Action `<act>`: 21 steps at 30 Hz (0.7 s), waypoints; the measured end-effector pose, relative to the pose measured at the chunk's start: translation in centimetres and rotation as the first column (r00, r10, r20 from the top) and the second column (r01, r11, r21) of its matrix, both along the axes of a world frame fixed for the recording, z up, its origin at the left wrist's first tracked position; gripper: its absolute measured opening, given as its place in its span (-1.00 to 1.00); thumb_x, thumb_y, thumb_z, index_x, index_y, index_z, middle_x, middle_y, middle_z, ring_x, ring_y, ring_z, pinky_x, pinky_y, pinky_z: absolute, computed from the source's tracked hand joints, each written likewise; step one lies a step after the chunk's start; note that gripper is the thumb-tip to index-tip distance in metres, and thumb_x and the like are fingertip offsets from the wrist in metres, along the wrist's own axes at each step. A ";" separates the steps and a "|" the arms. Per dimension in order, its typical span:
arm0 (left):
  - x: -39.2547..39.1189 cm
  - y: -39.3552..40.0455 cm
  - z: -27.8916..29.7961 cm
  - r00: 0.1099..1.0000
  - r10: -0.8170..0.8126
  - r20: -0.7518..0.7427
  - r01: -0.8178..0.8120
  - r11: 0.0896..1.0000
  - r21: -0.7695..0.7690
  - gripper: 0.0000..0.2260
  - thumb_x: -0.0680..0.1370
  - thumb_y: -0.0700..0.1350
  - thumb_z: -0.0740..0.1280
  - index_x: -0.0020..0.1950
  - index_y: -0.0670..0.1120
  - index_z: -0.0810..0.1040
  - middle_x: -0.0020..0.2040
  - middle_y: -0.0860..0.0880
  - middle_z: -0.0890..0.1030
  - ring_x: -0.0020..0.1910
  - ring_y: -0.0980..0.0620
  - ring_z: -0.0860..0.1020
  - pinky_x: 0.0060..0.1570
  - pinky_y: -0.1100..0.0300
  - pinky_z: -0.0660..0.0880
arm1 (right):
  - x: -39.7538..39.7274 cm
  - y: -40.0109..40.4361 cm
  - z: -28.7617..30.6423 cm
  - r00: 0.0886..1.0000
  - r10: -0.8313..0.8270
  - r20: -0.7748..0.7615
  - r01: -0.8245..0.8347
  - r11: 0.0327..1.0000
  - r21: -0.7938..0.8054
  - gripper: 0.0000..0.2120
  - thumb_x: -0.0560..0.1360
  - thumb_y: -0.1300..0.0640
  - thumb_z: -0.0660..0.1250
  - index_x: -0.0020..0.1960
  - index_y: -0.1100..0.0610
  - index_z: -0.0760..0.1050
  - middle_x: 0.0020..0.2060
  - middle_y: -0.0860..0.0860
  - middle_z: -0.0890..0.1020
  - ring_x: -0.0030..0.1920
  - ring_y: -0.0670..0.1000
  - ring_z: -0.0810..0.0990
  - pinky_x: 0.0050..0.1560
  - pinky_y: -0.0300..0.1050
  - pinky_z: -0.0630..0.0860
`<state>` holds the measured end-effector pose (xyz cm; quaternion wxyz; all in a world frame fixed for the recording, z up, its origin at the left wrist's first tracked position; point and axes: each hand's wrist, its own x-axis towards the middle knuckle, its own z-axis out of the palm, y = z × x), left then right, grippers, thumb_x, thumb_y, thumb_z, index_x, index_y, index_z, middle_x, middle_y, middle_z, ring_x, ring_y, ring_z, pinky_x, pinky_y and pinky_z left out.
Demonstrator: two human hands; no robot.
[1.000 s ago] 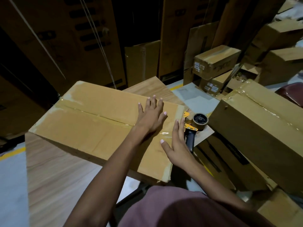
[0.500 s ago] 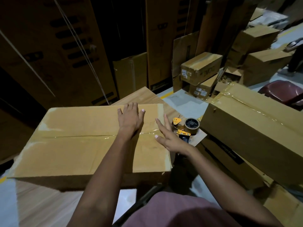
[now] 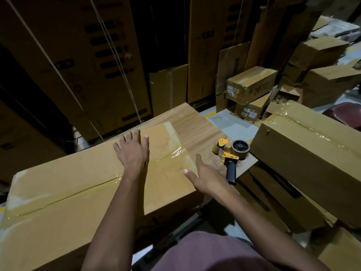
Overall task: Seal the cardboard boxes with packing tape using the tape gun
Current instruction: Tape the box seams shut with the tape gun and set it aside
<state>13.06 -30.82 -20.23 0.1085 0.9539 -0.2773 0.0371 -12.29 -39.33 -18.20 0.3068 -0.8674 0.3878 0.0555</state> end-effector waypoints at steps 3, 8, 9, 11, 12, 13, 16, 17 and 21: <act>0.1 1.5 -0.1 0.999 0.031 -0.017 -0.031 1.000 0.005 -0.49 0.68 0.23 0.01 0.56 0.04 0.31 0.54 -0.12 0.35 0.55 -0.20 0.24 0.49 -0.29 0.14 | -0.4 3.0 -1.7 0.974 -0.034 0.222 0.052 0.996 -0.074 -0.43 0.70 -0.20 0.04 0.63 0.03 0.15 0.13 0.16 0.67 0.15 0.27 0.62 0.07 0.12 0.55; -0.2 2.5 0.2 0.992 0.109 -0.068 -0.108 0.994 0.014 -0.47 0.70 0.19 -0.01 0.61 -0.01 0.24 0.59 -0.14 0.27 0.59 -0.22 0.15 0.51 -0.33 0.05 | 0.7 0.8 -3.1 0.919 -0.023 0.394 0.106 0.976 -0.191 -0.44 0.61 -0.25 0.03 0.46 -0.03 0.49 0.01 0.11 0.72 0.02 0.24 0.65 -0.07 0.09 0.58; -0.4 2.7 0.2 0.989 0.126 -0.072 -0.125 0.992 0.009 -0.47 0.70 0.18 -0.01 0.62 -0.02 0.23 0.60 -0.15 0.26 0.59 -0.23 0.14 0.51 -0.33 0.03 | 0.9 0.1 -3.3 0.906 -0.019 0.423 0.103 0.979 -0.178 -0.39 0.57 -0.29 0.00 0.43 -0.04 0.52 0.01 0.11 0.73 0.01 0.23 0.66 -0.08 0.09 0.58; -1.1 3.3 0.1 0.985 0.155 -0.071 -0.155 0.988 0.002 -0.44 0.69 0.19 -0.02 0.64 -0.04 0.19 0.61 -0.17 0.22 0.60 -0.24 0.11 0.53 -0.31 -0.03 | 1.3 -1.4 -3.6 0.882 0.000 0.471 0.084 0.984 -0.158 -0.36 0.53 -0.32 0.01 0.36 -0.03 0.59 0.00 0.09 0.74 -0.02 0.21 0.67 -0.11 0.10 0.59; -1.6 3.5 0.0 0.983 0.171 -0.069 -0.171 0.985 0.000 -0.43 0.69 0.19 -0.03 0.64 -0.05 0.18 0.62 -0.19 0.21 0.61 -0.25 0.09 0.54 -0.30 -0.05 | 1.5 -2.1 -3.7 0.876 0.013 0.483 0.067 0.987 -0.149 -0.38 0.53 -0.32 0.03 0.33 -0.03 0.62 0.00 0.07 0.74 -0.02 0.19 0.67 -0.12 0.09 0.60; -2.3 3.7 0.0 0.981 0.184 -0.067 -0.184 0.983 -0.002 -0.41 0.69 0.20 -0.04 0.64 -0.07 0.17 0.62 -0.20 0.19 0.61 -0.25 0.07 0.55 -0.30 -0.07 | 1.8 -2.9 -3.7 0.871 0.031 0.491 0.045 0.989 -0.143 -0.40 0.54 -0.31 0.05 0.32 -0.02 0.63 0.01 0.06 0.75 -0.02 0.16 0.68 -0.11 0.09 0.61; -4.5 3.8 0.1 0.986 0.156 -0.054 -0.157 0.987 -0.029 -0.39 0.69 0.22 -0.08 0.64 -0.11 0.14 0.62 -0.26 0.15 0.62 -0.27 0.02 0.55 -0.29 -0.10 | 2.4 -5.1 -3.1 0.874 0.094 0.476 -0.041 0.992 -0.121 -0.42 0.55 -0.30 0.09 0.30 0.00 0.65 0.04 0.03 0.75 0.01 0.11 0.68 -0.07 0.10 0.61; -5.1 3.7 0.3 0.992 0.113 -0.055 -0.115 0.992 -0.041 -0.40 0.70 0.21 -0.08 0.65 -0.11 0.12 0.62 -0.26 0.15 0.62 -0.27 0.02 0.54 -0.29 -0.11 | 2.6 -5.6 -2.8 0.878 0.103 0.467 -0.061 0.993 -0.104 -0.42 0.54 -0.30 0.10 0.29 0.01 0.66 0.03 0.03 0.75 0.00 0.11 0.69 -0.07 0.10 0.61; -7.2 2.4 1.3 0.989 -0.134 -0.062 0.131 0.989 -0.063 -0.47 0.71 0.15 -0.03 0.63 -0.08 0.17 0.63 -0.18 0.15 0.63 -0.21 0.02 0.55 -0.25 0.03 | 2.7 -6.3 -2.8 0.895 0.078 0.438 -0.063 0.997 -0.047 -0.43 0.57 -0.32 0.09 0.33 -0.03 0.63 0.09 0.01 0.74 0.09 0.09 0.67 0.03 0.07 0.60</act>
